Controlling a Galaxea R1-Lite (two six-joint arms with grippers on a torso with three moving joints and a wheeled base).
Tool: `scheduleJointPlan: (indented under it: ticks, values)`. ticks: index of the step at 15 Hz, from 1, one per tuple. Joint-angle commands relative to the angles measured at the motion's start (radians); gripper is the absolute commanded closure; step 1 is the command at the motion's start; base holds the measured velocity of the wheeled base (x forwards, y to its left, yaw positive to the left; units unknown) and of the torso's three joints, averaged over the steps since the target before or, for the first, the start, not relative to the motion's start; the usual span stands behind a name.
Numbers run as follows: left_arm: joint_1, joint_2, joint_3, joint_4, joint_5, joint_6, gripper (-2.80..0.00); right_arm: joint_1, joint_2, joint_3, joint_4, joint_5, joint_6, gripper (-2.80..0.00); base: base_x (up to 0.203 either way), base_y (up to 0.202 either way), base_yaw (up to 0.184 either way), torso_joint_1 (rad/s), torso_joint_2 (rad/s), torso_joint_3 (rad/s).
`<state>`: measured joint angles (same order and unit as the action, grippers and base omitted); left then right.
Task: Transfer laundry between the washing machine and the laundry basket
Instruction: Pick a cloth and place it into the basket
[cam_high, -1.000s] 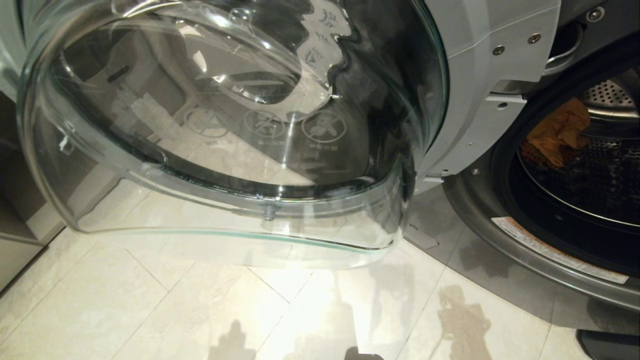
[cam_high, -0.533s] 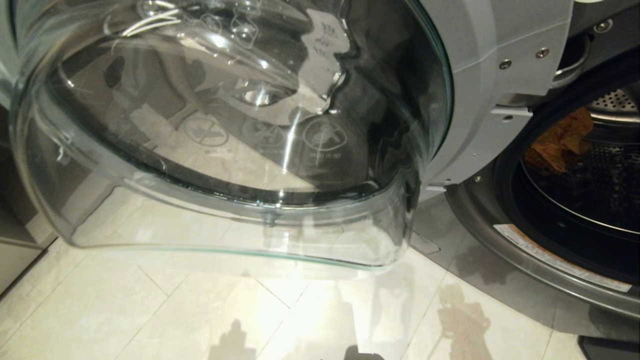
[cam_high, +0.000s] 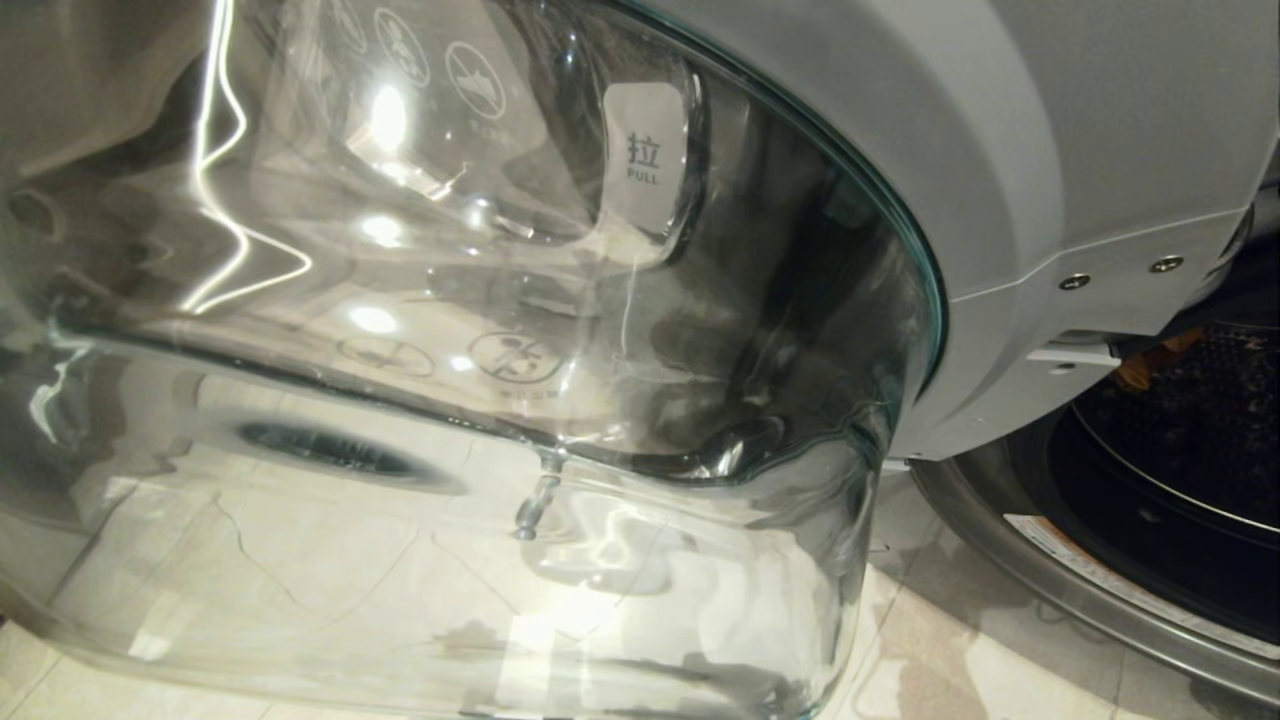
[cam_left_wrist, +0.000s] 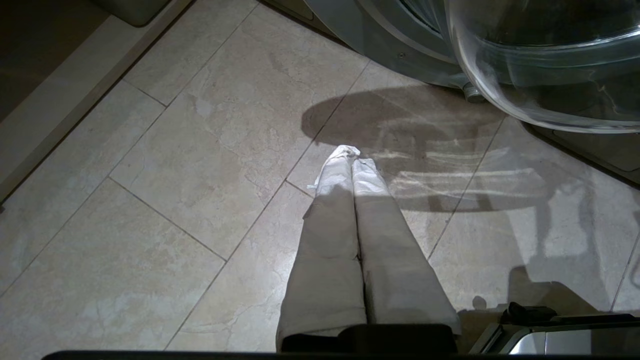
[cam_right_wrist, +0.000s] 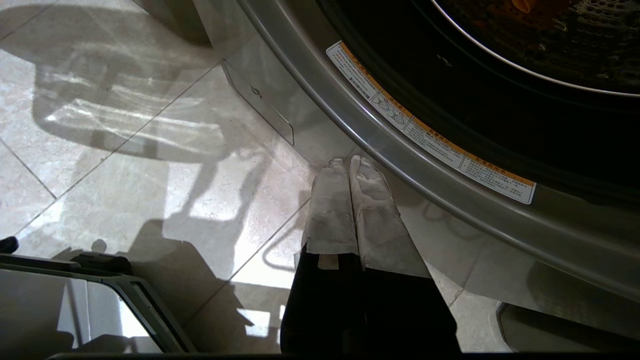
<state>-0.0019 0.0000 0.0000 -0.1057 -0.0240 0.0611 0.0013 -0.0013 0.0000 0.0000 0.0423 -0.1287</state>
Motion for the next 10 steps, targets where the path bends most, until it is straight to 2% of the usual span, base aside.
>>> scheduleJointPlan:
  ticks: [1,3,6,8,10]
  values:
    - [0.0,0.0,0.04,-0.002,-0.001,0.0,0.0,0.0,0.001,0.0,0.0,0.001,-0.003,0.0,0.0,0.0,0.0,0.0,0.0,0.0]
    - [0.0,0.0,0.04,-0.002,-0.001,0.0,0.0,0.0,0.001,-0.009,-0.002,-0.005,-0.028,0.0,0.0,0.0,0.0,0.0,0.0,0.0]
    - [0.0,0.0,0.04,0.0,-0.004,0.002,0.0,-0.001,0.067,-0.197,0.039,0.0,-0.051,0.0,0.0,0.0,0.0,0.0,0.0,0.0]
    - [-0.001,0.0,0.04,0.0,-0.004,0.002,0.0,-0.004,0.254,-0.291,0.057,0.001,-0.033,0.0,0.0,0.0,0.0,0.0,0.0,0.0]
    - [0.0,0.0,0.04,0.0,-0.004,0.003,0.0,-0.007,0.479,-0.317,-0.009,-0.002,-0.016,0.0,0.0,0.0,0.0,0.0,0.0,0.0]
